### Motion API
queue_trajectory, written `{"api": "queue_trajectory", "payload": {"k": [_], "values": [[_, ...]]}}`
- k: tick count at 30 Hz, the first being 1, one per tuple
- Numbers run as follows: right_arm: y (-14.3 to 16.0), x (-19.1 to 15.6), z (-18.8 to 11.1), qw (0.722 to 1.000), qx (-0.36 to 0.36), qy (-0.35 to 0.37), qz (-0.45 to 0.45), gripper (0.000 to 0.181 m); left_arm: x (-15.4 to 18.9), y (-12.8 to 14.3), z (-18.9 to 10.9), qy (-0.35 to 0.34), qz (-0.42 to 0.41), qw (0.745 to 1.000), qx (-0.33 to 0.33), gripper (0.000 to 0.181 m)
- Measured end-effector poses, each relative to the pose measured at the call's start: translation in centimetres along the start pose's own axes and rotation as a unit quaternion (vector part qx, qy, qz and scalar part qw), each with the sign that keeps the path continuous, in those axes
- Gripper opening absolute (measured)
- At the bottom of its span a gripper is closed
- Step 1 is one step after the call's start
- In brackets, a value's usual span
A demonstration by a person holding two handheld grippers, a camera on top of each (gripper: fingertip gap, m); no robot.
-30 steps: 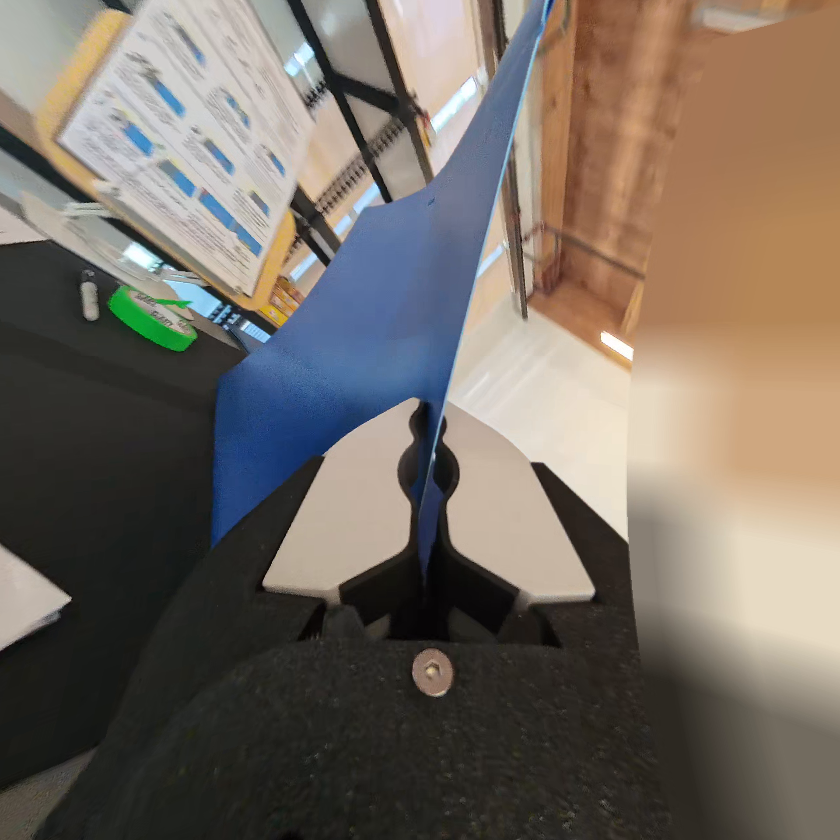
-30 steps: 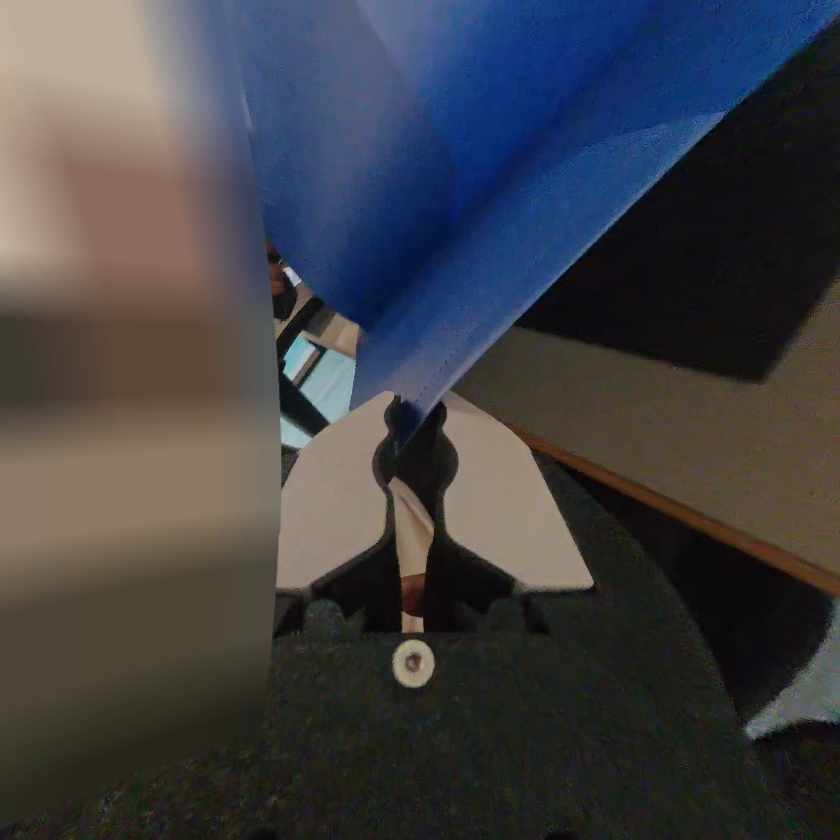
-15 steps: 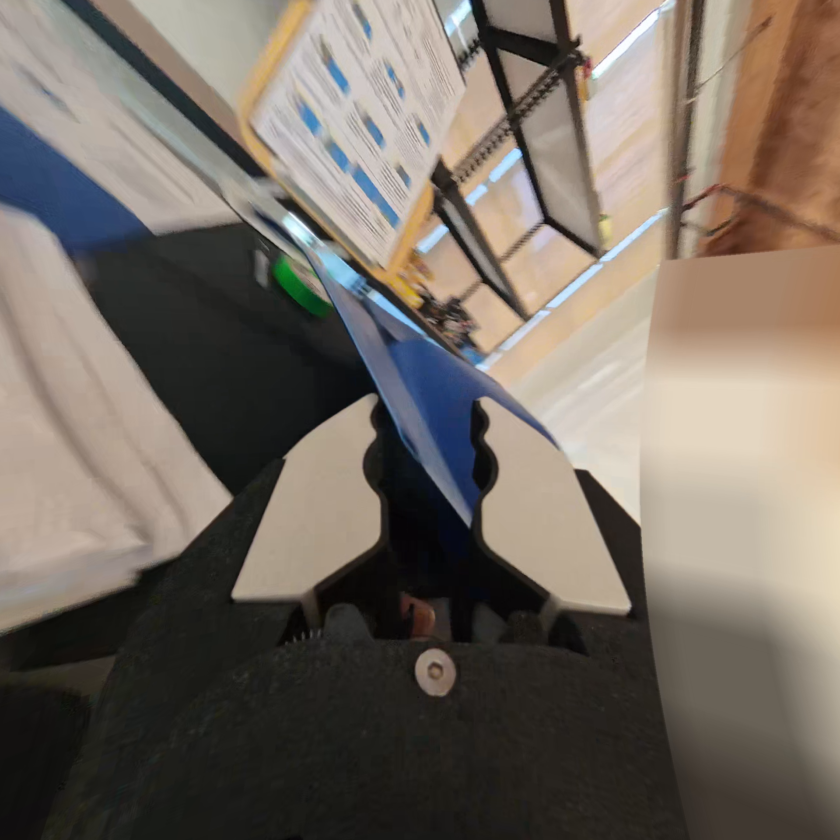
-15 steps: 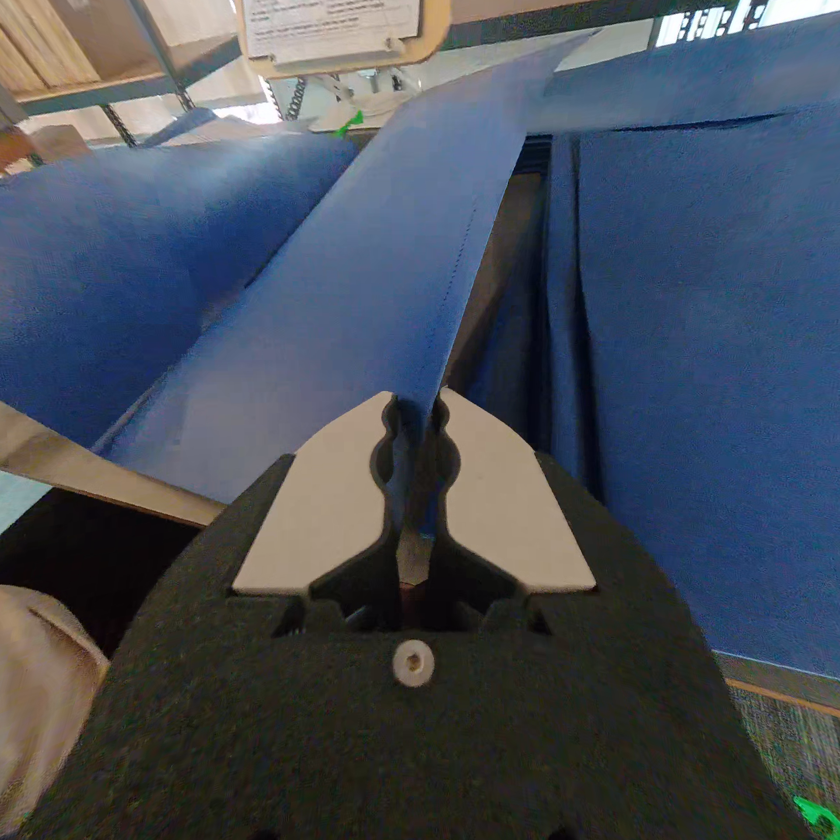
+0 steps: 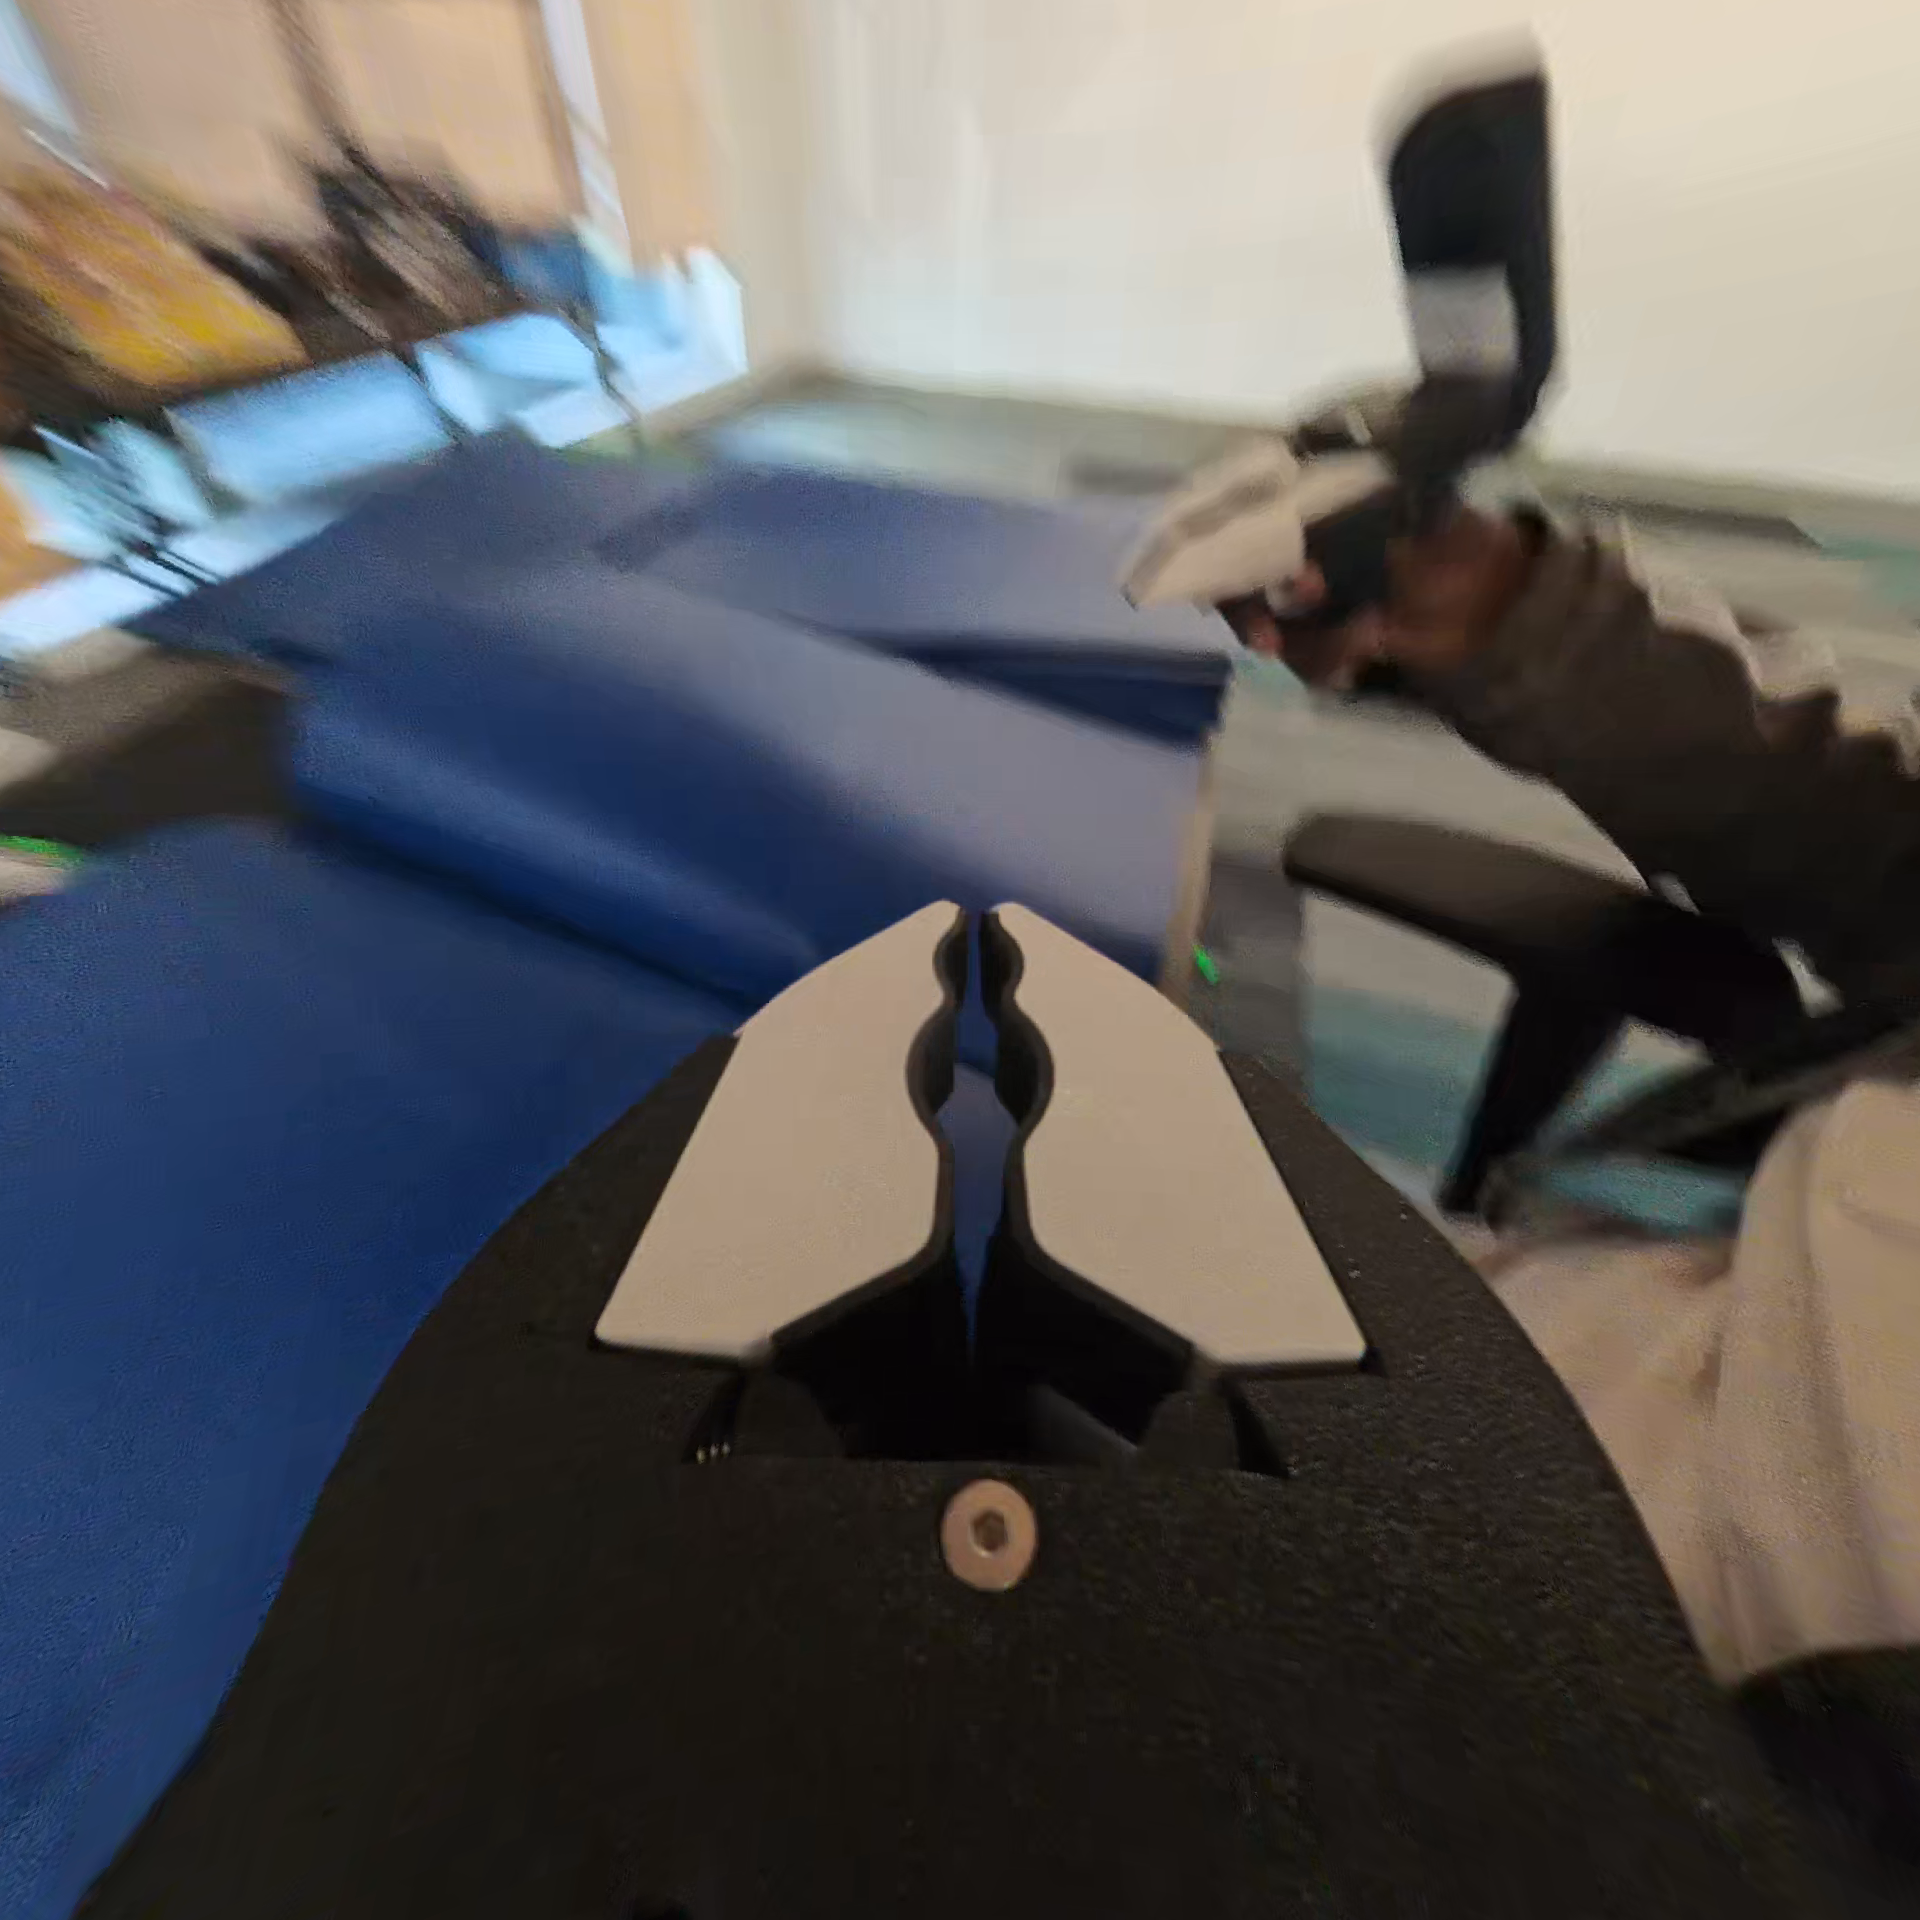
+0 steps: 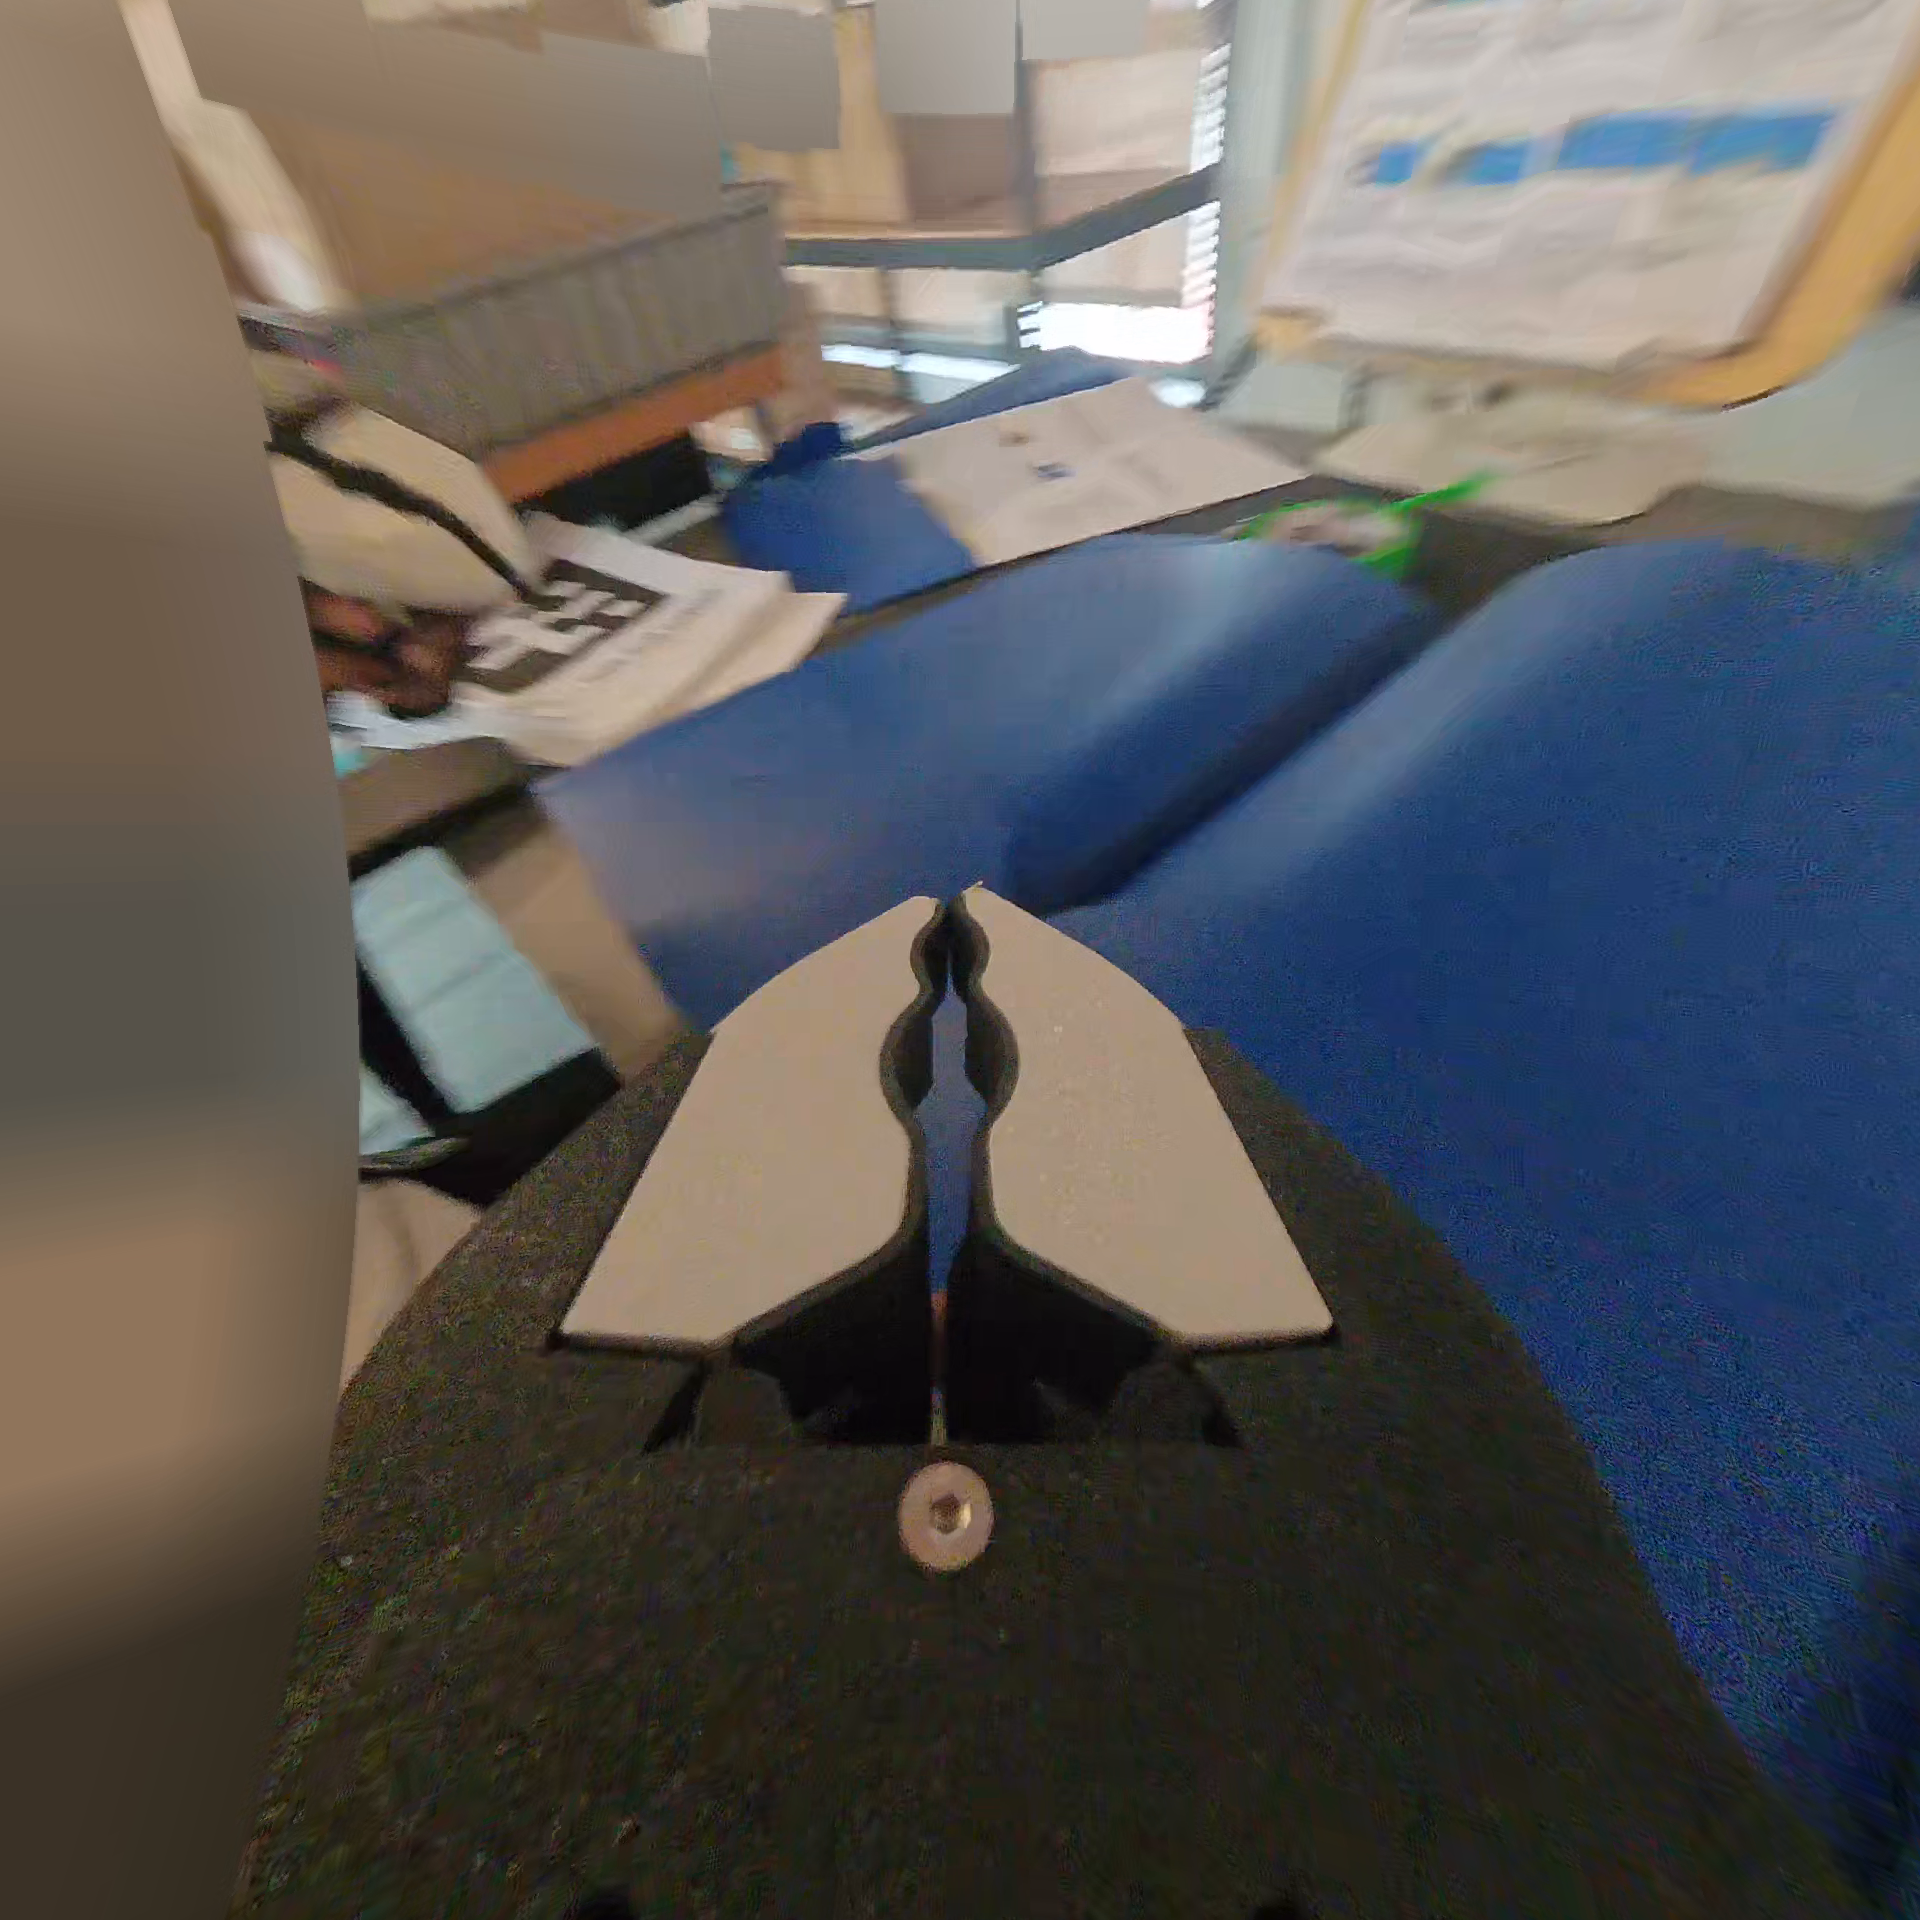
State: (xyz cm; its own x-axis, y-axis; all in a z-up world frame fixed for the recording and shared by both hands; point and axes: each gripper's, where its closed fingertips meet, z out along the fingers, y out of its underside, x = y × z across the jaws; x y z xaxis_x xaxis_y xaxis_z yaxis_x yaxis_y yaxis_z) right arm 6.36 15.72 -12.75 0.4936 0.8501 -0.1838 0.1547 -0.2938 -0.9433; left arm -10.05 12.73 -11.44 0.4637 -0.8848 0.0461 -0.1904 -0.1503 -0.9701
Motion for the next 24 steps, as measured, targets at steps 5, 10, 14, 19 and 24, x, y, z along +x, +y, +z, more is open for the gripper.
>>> {"api": "queue_trajectory", "payload": {"k": [5,10,14,19,24], "values": [[4.4,-3.2,11.1,0.927,-0.152,-0.229,0.255,0.0,0.2,7.6,9.6,0.089,0.042,0.991,-0.096,0.002],[9.6,1.0,15.5,0.894,-0.217,-0.17,0.354,0.0,0.9,13.2,13.5,0.093,-0.036,0.973,-0.206,0.002],[11.8,2.9,15.8,0.891,-0.24,-0.134,0.361,0.002,0.5,14.7,13.8,0.093,-0.144,0.956,-0.238,0.002],[11.3,4.8,17.2,0.913,-0.221,-0.096,0.328,0.0,0.4,14.7,13.9,0.091,-0.155,0.954,-0.239,0.001],[10.6,7.0,18.4,0.921,-0.206,-0.089,0.319,0.0,0.4,14.7,13.9,0.093,-0.16,0.953,-0.239,0.002]]}}
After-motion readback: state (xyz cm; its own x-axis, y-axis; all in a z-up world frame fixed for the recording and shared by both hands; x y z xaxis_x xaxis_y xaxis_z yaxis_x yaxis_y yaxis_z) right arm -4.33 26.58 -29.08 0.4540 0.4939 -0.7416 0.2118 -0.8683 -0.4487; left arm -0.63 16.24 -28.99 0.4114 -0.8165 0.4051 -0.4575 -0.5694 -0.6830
